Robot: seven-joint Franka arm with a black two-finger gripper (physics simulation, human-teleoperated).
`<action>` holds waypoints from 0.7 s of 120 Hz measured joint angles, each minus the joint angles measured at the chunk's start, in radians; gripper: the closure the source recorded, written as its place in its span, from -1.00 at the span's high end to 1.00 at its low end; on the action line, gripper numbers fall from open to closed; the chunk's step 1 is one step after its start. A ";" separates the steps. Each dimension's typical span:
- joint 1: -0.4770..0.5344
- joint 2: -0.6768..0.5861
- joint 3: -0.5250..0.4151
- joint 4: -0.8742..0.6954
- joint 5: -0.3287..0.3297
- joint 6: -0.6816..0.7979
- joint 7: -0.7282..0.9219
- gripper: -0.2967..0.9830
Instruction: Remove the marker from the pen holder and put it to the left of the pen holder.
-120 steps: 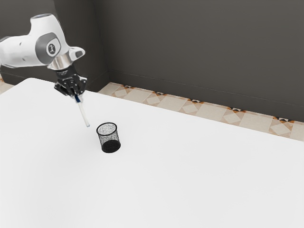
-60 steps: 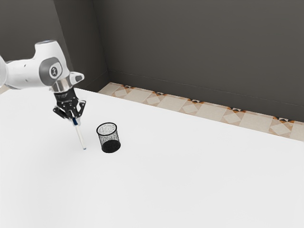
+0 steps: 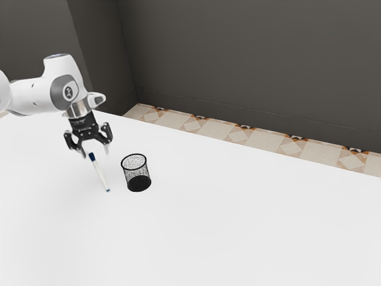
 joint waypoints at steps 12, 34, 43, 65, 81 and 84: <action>0.002 -0.013 0.000 0.000 0.001 -0.002 0.005 0.39; -0.015 -0.256 -0.088 -0.002 0.016 -0.098 0.010 0.48; -0.021 -0.323 -0.162 -0.001 0.020 -0.163 0.013 0.49; -0.130 -0.401 -0.241 0.071 0.051 -0.317 0.016 0.52; -0.113 -0.404 -0.255 0.147 0.095 -0.407 0.019 0.52; -0.096 -0.403 -0.255 0.155 0.100 -0.419 0.019 0.53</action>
